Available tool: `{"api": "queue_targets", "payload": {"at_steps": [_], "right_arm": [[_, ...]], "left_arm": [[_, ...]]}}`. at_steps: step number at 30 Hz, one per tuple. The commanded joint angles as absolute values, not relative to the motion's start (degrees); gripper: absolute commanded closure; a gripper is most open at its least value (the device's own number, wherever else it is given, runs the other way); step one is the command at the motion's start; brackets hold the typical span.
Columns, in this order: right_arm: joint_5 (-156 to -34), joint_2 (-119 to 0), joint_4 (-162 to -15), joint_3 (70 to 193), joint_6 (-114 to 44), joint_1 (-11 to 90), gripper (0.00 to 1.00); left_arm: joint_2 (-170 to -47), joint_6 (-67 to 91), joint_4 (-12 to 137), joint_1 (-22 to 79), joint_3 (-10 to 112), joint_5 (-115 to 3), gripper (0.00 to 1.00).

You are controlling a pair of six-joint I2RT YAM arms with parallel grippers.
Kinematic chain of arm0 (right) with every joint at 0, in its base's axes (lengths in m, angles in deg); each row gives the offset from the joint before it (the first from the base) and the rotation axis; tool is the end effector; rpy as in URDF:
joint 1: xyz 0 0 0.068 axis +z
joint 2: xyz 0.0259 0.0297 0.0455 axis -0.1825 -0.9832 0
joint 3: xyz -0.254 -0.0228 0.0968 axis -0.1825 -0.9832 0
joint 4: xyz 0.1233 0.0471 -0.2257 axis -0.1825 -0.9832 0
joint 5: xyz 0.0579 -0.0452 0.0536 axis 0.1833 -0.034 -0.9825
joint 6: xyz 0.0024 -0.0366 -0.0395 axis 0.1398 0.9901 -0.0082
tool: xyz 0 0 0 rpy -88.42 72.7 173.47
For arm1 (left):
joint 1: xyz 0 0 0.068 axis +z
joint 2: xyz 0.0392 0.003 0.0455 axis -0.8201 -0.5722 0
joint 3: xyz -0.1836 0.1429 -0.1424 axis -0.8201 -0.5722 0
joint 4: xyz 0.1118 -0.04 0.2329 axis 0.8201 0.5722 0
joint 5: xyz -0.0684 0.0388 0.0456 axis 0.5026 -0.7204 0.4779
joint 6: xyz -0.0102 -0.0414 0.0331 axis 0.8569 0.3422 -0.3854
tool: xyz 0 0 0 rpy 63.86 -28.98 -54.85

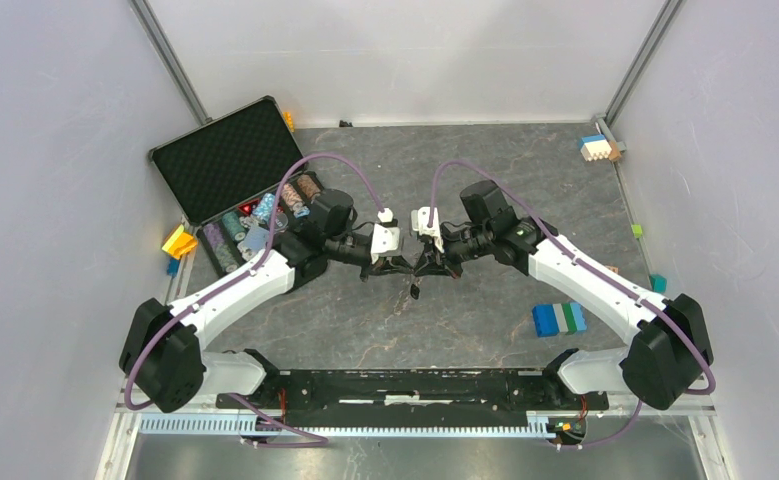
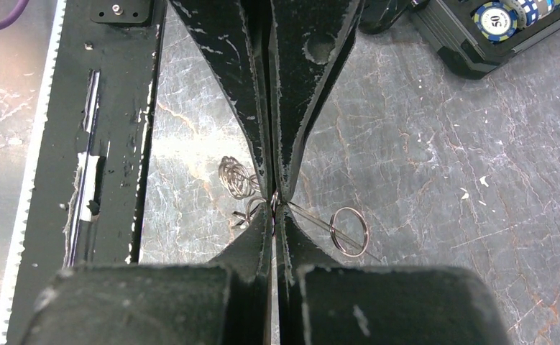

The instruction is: Put the keys on the keyring

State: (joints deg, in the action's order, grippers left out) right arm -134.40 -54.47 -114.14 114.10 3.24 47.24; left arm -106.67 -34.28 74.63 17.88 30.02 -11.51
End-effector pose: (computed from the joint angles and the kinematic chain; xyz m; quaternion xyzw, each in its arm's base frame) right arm 0.2079 0.1876 0.2846 -0.6013 0.6121 0.3829 0.3423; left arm 0.2033 -0.1899 0.2752 0.6341 0.5126 -0.3971 0.4214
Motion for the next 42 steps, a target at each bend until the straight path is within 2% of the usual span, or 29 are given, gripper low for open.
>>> {"api": "queue_targets", "payload": {"at_steps": [1, 4, 6, 10, 14, 21, 26, 29, 33, 35, 42], "right_arm": [[-136.5, -53.6, -110.6, 115.1, 2.3, 47.4, 1.00], [-136.2, -53.7, -110.4, 115.0, 2.2, 47.1, 1.00], [-136.2, -53.6, -110.4, 114.8, 2.2, 46.7, 0.96], [-136.5, -53.6, -110.6, 114.7, 1.9, 45.8, 0.78], [-137.6, -53.5, -111.1, 114.2, 2.4, 44.9, 0.67], [-138.4, -53.2, -112.5, 113.6, 3.6, 43.5, 0.62], [-139.8, -52.8, -113.9, 113.7, 5.2, 43.2, 0.55], [-139.4, -52.5, -114.4, 114.0, 5.4, 42.9, 0.57], [-140.4, -53.1, -115.1, 114.0, 5.6, 42.8, 0.71], [-141.0, -53.5, -115.1, 114.0, 5.7, 42.8, 0.74], [-142.2, -54.7, -114.2, 113.1, 5.3, 42.8, 0.81]], "left_arm": [[-106.6, -30.8, 71.2, 17.5, 30.1, -11.4, 0.98], [-105.5, -28.0, 68.6, 17.6, 28.8, -12.0, 0.98], [-104.7, -25.1, 65.9, 17.8, 27.5, -12.6, 0.98], [-103.9, -21.7, 62.4, 18.7, 26.2, -11.6, 0.98], [-103.5, -20.5, 60.9, 19.0, 25.6, -10.8, 0.98], [-103.3, -20.1, 60.1, 19.1, 25.2, -10.7, 0.98], [-103.3, -20.1, 60.1, 19.1, 25.2, -11.1, 0.98], [-103.1, -20.2, 60.1, 19.1, 25.0, -11.2, 0.98], [-102.8, -20.3, 60.1, 19.2, 25.1, -11.0, 0.98], [-102.8, -20.2, 60.1, 19.2, 25.1, -10.9, 0.98], [-102.6, -17.8, 58.1, 19.2, 24.8, -11.4, 0.98]]}}
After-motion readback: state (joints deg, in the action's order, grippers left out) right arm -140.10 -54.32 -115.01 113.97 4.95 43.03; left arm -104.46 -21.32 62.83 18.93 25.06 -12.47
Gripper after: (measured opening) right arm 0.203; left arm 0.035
